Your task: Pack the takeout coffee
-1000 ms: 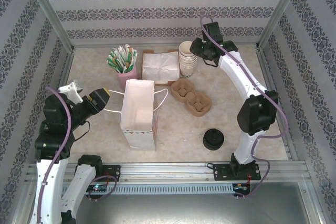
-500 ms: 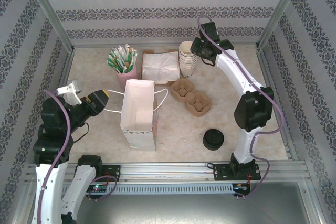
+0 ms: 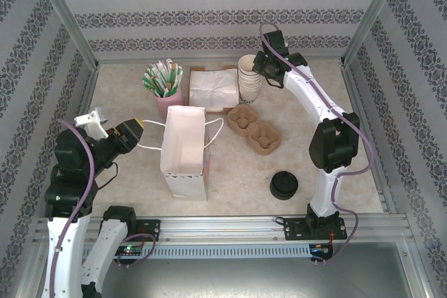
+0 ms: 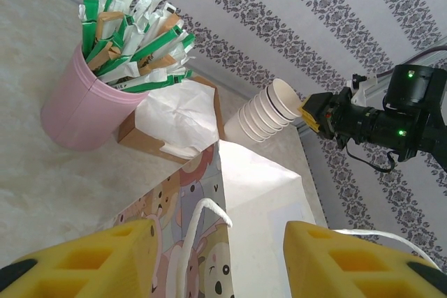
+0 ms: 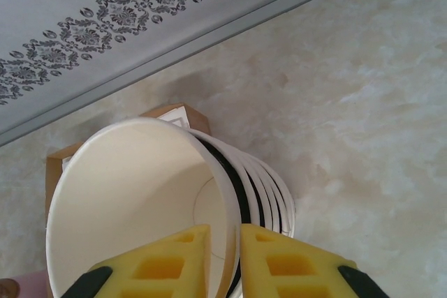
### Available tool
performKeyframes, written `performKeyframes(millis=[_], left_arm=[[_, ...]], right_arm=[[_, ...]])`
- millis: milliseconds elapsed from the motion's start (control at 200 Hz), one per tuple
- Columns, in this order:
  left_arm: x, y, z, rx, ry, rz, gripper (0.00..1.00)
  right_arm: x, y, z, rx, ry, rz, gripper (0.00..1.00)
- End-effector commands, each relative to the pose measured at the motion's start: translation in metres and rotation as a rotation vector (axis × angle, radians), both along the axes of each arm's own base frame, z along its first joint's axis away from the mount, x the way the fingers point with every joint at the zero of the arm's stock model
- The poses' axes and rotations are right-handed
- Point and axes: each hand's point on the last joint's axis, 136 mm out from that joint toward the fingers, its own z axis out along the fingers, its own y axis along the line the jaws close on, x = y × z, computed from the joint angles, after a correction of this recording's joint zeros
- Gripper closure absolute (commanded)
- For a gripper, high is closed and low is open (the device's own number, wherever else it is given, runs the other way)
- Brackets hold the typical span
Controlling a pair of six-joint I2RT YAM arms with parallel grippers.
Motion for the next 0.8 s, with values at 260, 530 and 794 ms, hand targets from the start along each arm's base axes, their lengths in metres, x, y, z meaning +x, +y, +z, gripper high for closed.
performKeyframes(millis=[260,530,794], left_arm=[[0.002,0.008,0.007,0.043,-0.033,0.033,0.49],[0.001,0.01,0.009,0.053,-0.034,0.042,0.49],[0.004,0.011,0.008,0.057,-0.027,0.044,0.49]], right_arm=[[0.0,0.0,0.018,-0.038,-0.037,-0.01,0.94],[-0.001,-0.002,0.042,-0.036,-0.073,-0.01,1.0],[-0.007,-0.001,0.104,0.018,-0.195,0.002,1.0]])
